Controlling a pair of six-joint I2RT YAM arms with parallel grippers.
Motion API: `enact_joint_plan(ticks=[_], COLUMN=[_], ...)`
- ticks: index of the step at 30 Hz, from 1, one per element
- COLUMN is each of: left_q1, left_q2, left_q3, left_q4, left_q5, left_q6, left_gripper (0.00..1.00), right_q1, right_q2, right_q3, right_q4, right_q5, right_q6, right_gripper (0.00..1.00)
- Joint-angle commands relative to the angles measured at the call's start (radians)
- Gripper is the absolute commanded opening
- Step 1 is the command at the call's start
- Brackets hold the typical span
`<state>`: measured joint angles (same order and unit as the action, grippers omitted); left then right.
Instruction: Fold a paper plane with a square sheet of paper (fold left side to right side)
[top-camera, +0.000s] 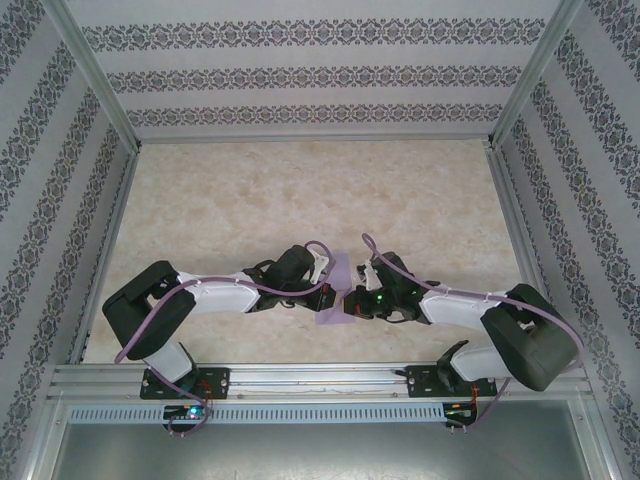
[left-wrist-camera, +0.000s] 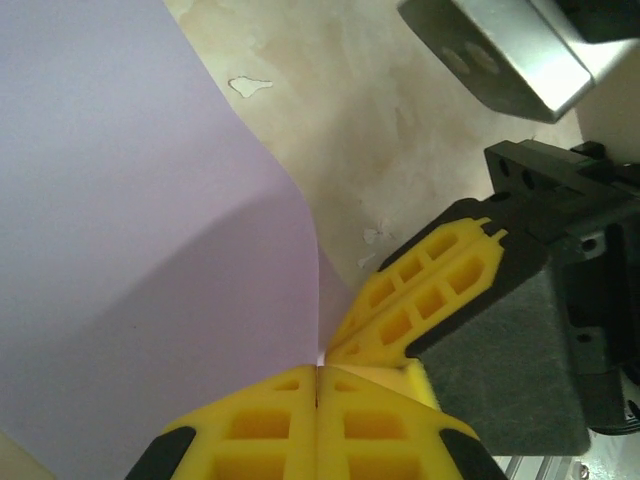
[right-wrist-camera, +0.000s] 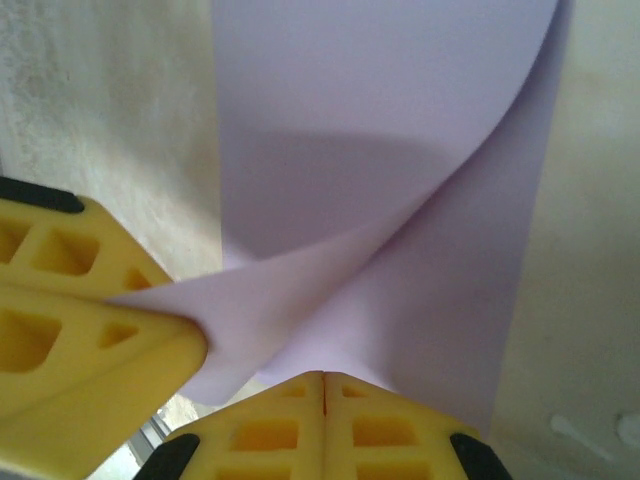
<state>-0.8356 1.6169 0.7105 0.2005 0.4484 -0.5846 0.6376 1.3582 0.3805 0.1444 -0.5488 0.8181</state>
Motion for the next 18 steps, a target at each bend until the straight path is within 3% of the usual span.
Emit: enact_joint_plan(ticks=[1, 18], left_q1=[0.013, 0.04], left_q2=[-0.005, 0.008], left_q3=[-0.017, -0.04], left_q4=[0.036, 0.063], left_q5=[0.004, 0.017], left_q6=[-0.008, -0.029], left_gripper=[0.0, 0.0], right_q1=[0.012, 0.015], right_q2=[0.021, 0.118], right_q3=[0.009, -0.013], right_q4=[0.017, -0.025], right_q5=[0.032, 0.052], right_q6=[0.021, 0.018], right_gripper=[0.0, 0.0])
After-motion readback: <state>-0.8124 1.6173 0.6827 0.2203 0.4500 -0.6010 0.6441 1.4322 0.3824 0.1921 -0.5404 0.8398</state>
